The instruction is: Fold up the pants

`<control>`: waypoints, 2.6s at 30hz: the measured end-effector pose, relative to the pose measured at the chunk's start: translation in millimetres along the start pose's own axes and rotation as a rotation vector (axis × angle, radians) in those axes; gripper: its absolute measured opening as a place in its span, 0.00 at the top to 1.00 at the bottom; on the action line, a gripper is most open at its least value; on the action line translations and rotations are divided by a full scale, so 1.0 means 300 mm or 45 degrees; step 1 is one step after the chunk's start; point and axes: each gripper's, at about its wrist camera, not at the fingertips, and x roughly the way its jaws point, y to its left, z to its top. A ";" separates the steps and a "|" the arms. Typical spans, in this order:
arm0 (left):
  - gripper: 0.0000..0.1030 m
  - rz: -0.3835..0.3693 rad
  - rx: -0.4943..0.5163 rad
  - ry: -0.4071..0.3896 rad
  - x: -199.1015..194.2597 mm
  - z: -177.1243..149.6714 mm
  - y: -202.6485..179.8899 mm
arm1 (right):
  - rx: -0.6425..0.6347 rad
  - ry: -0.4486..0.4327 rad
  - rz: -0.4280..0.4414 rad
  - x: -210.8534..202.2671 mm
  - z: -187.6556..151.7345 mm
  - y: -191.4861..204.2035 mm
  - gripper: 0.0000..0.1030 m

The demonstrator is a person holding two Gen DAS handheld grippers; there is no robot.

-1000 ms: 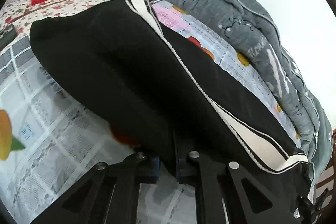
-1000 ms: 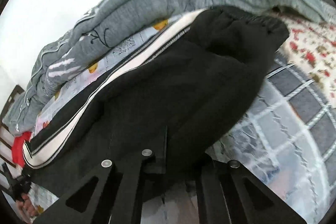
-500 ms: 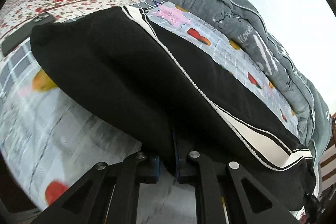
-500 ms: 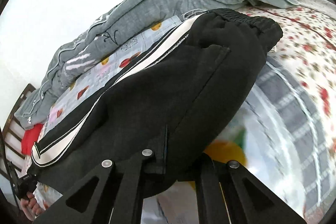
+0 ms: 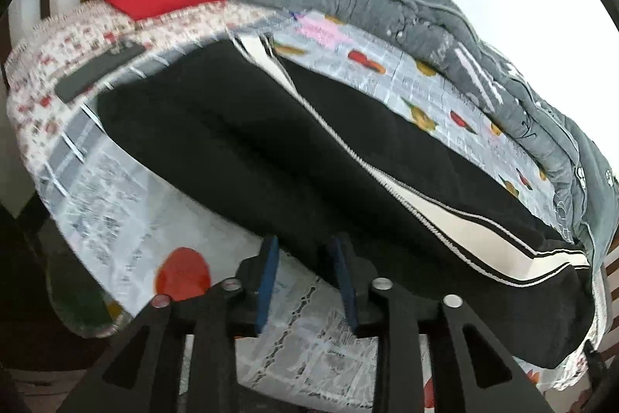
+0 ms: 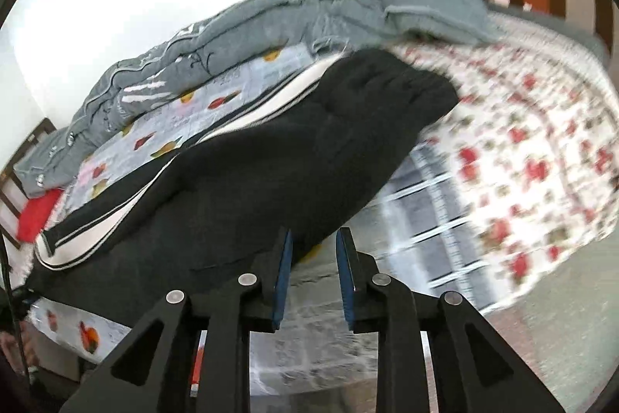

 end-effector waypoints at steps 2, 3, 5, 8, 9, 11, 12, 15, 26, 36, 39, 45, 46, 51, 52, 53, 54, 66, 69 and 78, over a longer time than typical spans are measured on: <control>0.63 -0.002 0.015 -0.050 -0.042 0.007 -0.002 | -0.004 -0.019 0.005 -0.025 0.014 -0.001 0.72; 0.59 -0.001 0.019 -0.070 -0.058 0.014 -0.005 | -0.004 -0.024 0.013 -0.031 0.020 0.002 0.70; 0.56 -0.006 0.025 -0.100 -0.081 0.034 -0.012 | -0.012 -0.032 0.027 -0.037 0.030 0.016 0.68; 0.54 -0.008 0.027 -0.117 -0.079 0.072 -0.029 | -0.042 -0.024 0.051 -0.021 0.044 0.068 0.68; 0.54 -0.004 0.025 -0.118 -0.071 0.084 -0.037 | -0.052 -0.022 0.059 -0.014 0.048 0.084 0.68; 0.53 -0.001 0.024 -0.120 -0.049 0.116 -0.047 | -0.074 -0.014 0.074 0.001 0.055 0.122 0.64; 0.52 0.001 0.023 -0.120 -0.039 0.130 -0.047 | -0.084 -0.011 0.082 0.009 0.057 0.142 0.63; 0.49 0.019 0.031 -0.129 0.002 0.185 -0.056 | -0.100 0.000 0.098 0.036 0.063 0.187 0.60; 0.46 0.147 0.088 -0.167 0.167 0.444 0.002 | -0.143 0.057 0.079 0.167 0.090 0.311 0.60; 0.46 0.223 0.183 -0.050 0.380 0.572 0.050 | -0.178 0.066 0.083 0.281 0.158 0.458 0.60; 0.46 0.240 0.225 0.017 0.430 0.579 0.059 | -0.198 0.076 0.081 0.307 0.166 0.490 0.60; 0.64 0.200 0.284 0.053 0.453 0.557 0.071 | -0.210 0.097 0.076 0.342 0.160 0.522 0.60; 0.68 0.178 0.273 0.030 0.445 0.557 0.077 | -0.207 0.099 0.076 0.346 0.160 0.524 0.60; 0.83 0.133 0.207 -0.088 0.406 0.578 0.099 | -0.193 0.106 0.081 0.358 0.168 0.534 0.60; 0.83 0.131 0.185 -0.150 0.384 0.585 0.102 | -0.196 0.104 0.078 0.357 0.170 0.537 0.60; 0.84 0.125 0.158 -0.202 0.363 0.591 0.110 | -0.199 0.101 0.076 0.355 0.171 0.539 0.60; 0.84 0.114 0.127 -0.245 0.346 0.601 0.120 | -0.204 0.095 0.073 0.351 0.174 0.540 0.60; 0.76 0.240 -0.180 -0.145 0.509 0.656 0.201 | -0.196 0.114 0.033 0.392 0.187 0.520 0.60; 0.54 0.259 -0.172 -0.103 0.519 0.647 0.201 | -0.230 0.113 0.041 0.399 0.194 0.531 0.60; 0.44 0.299 -0.025 -0.112 0.480 0.629 0.149 | -0.485 0.070 0.090 0.474 0.306 0.638 0.44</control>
